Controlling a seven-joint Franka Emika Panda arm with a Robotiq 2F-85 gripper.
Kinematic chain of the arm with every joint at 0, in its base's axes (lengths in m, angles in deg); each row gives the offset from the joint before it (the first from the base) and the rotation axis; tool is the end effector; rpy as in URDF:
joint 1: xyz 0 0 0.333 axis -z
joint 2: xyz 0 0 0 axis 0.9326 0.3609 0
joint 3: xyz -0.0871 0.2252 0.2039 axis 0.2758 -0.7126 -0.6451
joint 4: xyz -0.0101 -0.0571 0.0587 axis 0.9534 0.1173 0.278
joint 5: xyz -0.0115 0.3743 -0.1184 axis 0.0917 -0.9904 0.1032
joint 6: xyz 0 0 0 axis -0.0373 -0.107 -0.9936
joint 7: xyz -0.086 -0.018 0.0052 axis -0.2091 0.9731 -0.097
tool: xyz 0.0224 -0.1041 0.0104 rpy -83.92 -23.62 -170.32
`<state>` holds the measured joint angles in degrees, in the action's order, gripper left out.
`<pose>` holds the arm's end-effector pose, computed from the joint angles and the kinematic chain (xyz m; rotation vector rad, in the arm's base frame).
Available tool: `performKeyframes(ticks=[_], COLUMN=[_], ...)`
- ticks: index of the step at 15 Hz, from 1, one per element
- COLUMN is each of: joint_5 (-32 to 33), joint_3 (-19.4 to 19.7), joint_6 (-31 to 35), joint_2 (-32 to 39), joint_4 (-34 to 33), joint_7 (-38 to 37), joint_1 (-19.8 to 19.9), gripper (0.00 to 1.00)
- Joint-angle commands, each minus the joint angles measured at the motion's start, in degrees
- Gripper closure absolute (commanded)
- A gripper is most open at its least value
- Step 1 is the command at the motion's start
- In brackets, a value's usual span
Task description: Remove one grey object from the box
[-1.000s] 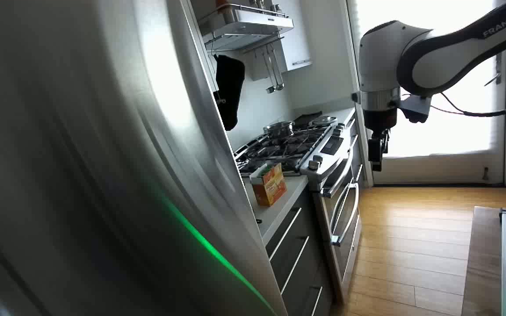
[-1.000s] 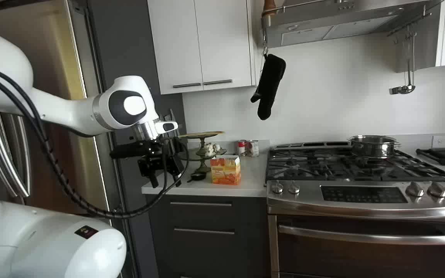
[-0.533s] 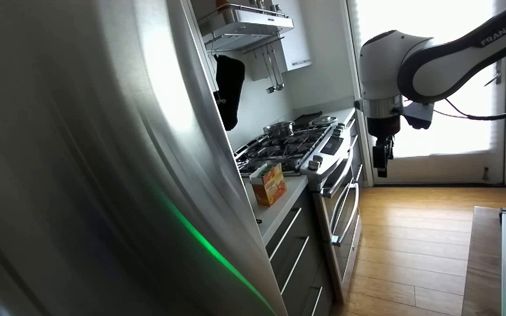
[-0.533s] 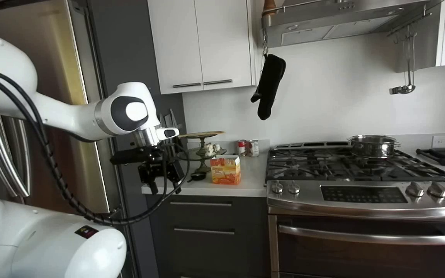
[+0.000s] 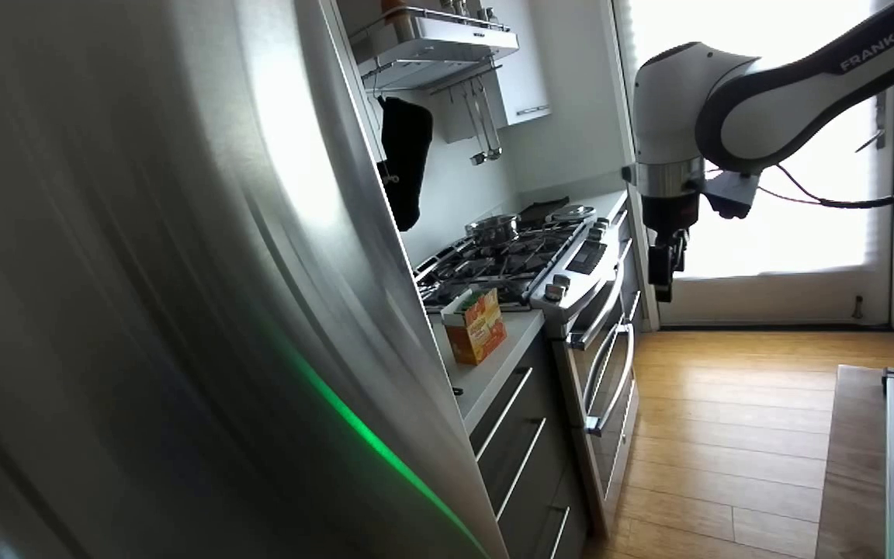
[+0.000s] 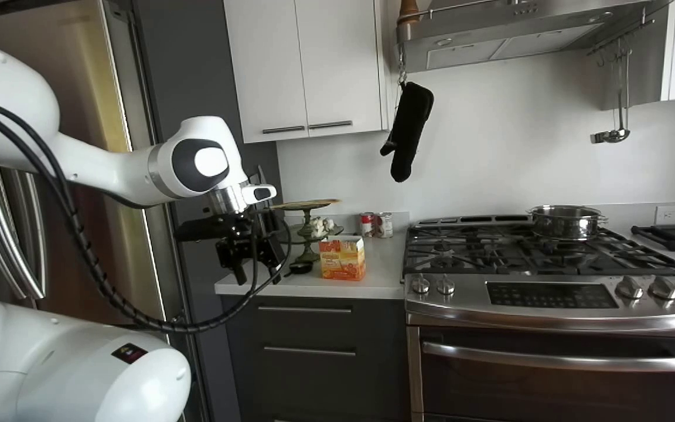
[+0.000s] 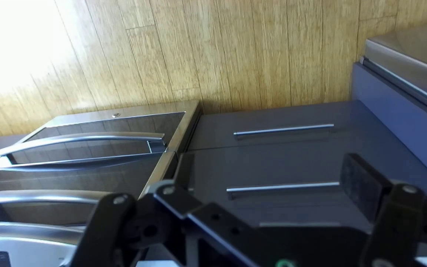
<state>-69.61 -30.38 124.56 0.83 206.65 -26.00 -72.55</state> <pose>0.3022 0.0654 0.4580 3.0072 0.1341 0.2391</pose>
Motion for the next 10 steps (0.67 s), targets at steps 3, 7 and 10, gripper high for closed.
performKeyframes(ticks=[3,7,10], joint_5=[4.43,4.34,4.39], joint_3=[6.22,7.72,6.98], joint_6=[7.35,10.49,12.22], joint_2=[9.15,20.53,29.22], joint_4=[-7.93,-18.30,-27.44], joint_7=[3.81,6.63,5.56], joint_1=[5.15,5.04,5.00], gripper=[0.00,0.00,0.00])
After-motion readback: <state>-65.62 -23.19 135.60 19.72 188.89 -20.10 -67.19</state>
